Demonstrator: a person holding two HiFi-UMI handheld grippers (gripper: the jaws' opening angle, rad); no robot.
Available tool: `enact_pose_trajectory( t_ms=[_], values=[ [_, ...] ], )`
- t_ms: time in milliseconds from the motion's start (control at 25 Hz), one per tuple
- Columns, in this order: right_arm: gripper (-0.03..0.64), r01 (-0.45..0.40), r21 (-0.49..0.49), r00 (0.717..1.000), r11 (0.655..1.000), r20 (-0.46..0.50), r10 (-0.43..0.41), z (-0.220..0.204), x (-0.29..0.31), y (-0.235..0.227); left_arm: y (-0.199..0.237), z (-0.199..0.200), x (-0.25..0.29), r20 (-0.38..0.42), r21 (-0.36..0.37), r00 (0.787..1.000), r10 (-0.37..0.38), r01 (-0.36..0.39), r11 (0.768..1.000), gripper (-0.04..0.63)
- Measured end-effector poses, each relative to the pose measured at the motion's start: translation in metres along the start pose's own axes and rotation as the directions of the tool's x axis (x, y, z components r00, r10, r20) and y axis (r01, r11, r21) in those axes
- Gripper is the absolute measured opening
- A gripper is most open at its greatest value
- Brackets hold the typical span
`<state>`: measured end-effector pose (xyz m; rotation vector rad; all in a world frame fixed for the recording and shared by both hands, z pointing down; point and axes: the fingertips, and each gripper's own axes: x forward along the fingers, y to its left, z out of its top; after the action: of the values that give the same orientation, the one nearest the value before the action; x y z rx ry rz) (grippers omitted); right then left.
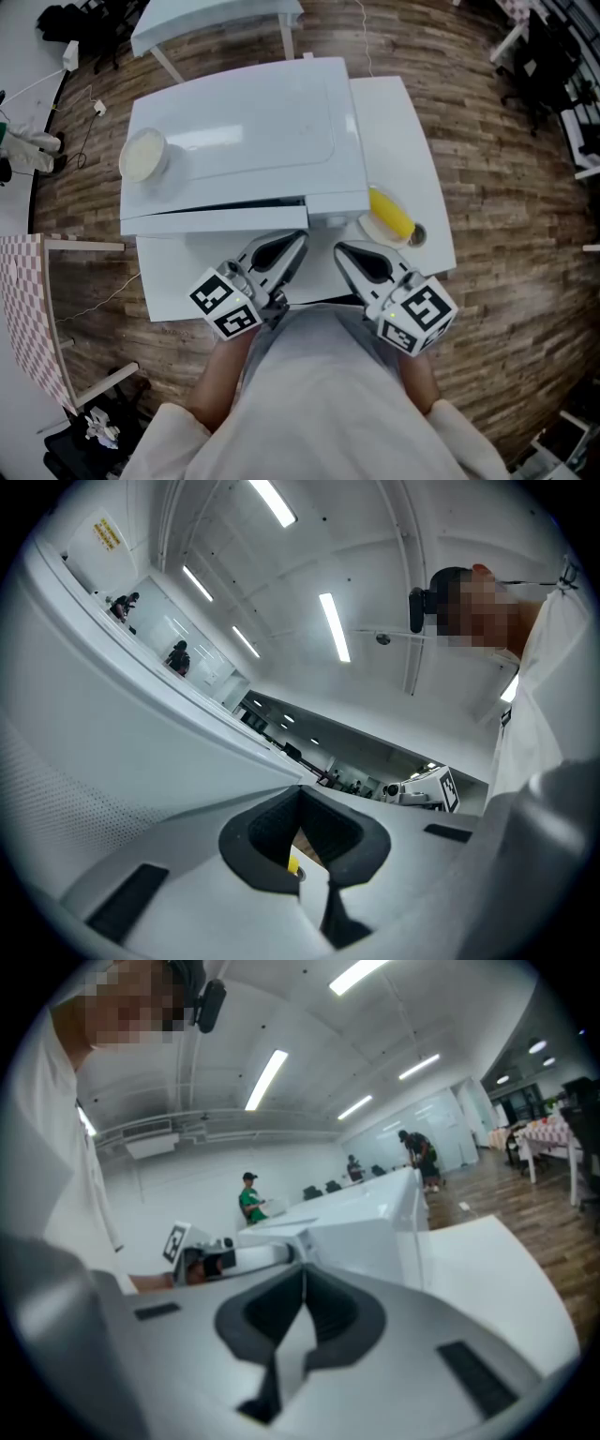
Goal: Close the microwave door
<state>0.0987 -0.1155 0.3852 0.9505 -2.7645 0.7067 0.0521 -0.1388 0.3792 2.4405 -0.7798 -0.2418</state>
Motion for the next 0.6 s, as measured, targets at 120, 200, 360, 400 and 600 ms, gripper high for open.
enact_pose_trajectory(
  t_ms=[120, 200, 360, 400, 600],
  values=[
    [0.023, -0.003, 0.003, 1.0, 1.0, -0.007, 0.003, -0.0007, 0.0021, -0.0003, 0.0, -0.0001, 0.001, -0.013, 0.022, 1.0, 0.006, -0.006, 1.0, 0.017],
    [0.023, -0.004, 0.003, 1.0, 1.0, -0.011, 0.004, -0.0017, 0.0031, -0.0007, 0.0013, 0.0005, 0.002, -0.019, 0.037, 1.0, 0.011, -0.011, 0.999, 0.017],
    [0.023, -0.004, 0.007, 1.0, 1.0, -0.016, 0.004, -0.0031, 0.0035, -0.0014, 0.005, 0.0029, 0.0054, -0.016, 0.042, 1.0, 0.014, -0.013, 0.999, 0.017],
    [0.023, -0.003, 0.008, 1.0, 1.0, -0.016, 0.004, -0.0035, 0.0033, -0.0016, 0.005, 0.0031, 0.0054, -0.015, 0.043, 1.0, 0.014, -0.013, 0.999, 0.017],
    [0.023, -0.002, 0.013, 1.0, 1.0, -0.016, 0.003, -0.0037, 0.0028, -0.0025, 0.0046, 0.0026, 0.0064, -0.016, 0.045, 1.0, 0.014, -0.013, 0.999, 0.017]
  ],
)
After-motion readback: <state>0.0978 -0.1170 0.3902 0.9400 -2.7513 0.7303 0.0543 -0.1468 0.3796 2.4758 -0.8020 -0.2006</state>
